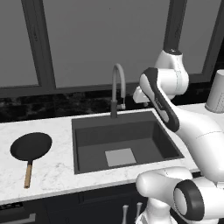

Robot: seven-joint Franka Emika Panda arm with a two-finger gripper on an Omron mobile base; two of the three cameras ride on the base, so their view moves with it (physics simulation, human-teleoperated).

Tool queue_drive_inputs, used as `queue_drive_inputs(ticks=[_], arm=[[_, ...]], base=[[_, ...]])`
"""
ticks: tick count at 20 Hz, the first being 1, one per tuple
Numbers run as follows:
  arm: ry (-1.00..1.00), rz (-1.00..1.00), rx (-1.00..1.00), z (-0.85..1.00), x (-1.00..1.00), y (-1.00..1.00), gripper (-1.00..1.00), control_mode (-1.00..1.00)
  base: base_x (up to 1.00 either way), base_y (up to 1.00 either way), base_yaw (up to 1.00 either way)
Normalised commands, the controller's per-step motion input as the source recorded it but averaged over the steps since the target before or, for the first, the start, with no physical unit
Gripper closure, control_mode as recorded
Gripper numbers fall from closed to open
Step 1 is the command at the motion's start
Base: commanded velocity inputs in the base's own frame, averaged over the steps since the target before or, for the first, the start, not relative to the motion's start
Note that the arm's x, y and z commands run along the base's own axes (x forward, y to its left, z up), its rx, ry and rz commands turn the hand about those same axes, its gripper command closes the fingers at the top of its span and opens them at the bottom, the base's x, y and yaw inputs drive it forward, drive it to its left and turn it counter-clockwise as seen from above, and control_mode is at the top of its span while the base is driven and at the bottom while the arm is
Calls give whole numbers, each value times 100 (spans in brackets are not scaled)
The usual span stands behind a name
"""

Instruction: Pick the pan and sponge and place them into the sink. Then turn on the water.

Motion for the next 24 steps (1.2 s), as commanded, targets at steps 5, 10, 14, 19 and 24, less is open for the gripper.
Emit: queue_drive_inputs(ticks=[5,10,14,19,24], arm=[[0,0,0,0,-1,65,-100,-100],[2,1,0,0,0,100,-100,-100],[7,2,0,-2,0,100,-100,-100],[14,0,0,-19,0,100,-100,-100],[8,0,-4,-29,3,77,-100,-100]], base=[[0,0,0],[0,0,0],[0,0,0],[0,0,0],[0,0,0]])
